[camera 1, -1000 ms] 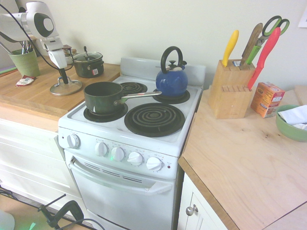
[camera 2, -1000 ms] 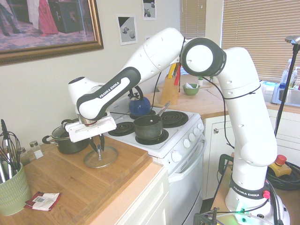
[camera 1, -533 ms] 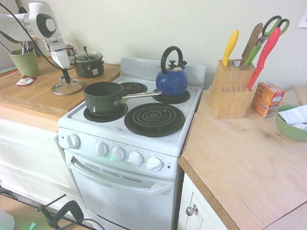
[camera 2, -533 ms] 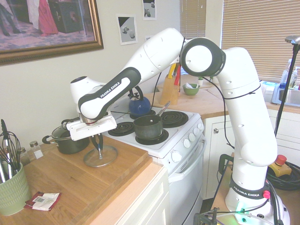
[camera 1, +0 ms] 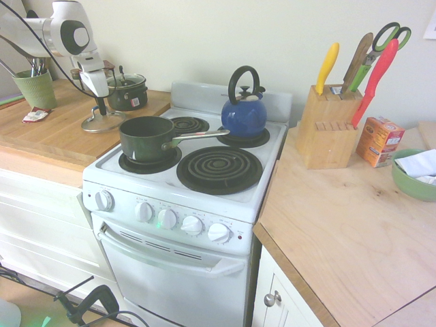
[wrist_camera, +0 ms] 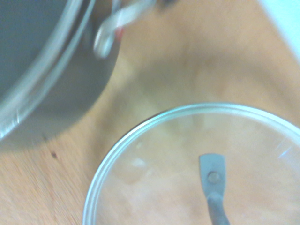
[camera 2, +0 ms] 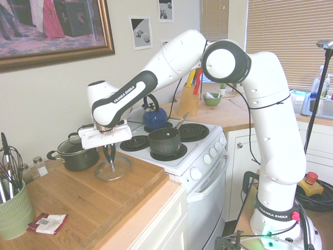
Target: Cover the lid of the pot
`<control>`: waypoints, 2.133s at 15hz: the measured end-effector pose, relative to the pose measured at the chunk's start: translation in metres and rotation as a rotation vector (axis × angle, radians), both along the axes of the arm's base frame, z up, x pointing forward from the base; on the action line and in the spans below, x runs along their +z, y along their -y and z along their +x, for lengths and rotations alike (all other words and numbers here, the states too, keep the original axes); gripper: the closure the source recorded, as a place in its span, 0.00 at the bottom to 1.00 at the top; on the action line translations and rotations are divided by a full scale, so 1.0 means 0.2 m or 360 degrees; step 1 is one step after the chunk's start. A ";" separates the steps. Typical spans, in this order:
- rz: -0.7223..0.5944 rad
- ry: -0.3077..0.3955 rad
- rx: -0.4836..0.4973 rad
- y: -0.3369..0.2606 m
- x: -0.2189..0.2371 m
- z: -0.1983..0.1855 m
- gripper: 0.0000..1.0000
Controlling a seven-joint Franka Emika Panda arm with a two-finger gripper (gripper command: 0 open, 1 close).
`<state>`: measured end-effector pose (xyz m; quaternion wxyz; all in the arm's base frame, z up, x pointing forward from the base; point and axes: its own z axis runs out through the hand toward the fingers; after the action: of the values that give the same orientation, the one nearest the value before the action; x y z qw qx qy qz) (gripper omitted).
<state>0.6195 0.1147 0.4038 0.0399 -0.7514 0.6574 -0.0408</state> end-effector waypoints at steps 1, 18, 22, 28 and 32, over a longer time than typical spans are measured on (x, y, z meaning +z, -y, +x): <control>0.0014 0.0027 -0.0009 0.03 0.07 -0.03 1.00; 0.0207 0.0080 -0.0396 1.06 0.39 -0.67 1.00; 0.0223 0.0084 -0.0456 1.18 0.33 -0.73 1.00; 0.0250 0.0104 -0.0502 1.29 0.27 -0.71 1.00; 0.0244 0.0093 -0.0462 1.27 0.25 -0.61 1.00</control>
<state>0.4974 -0.1384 0.4533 0.1098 -0.6417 0.7589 -0.0177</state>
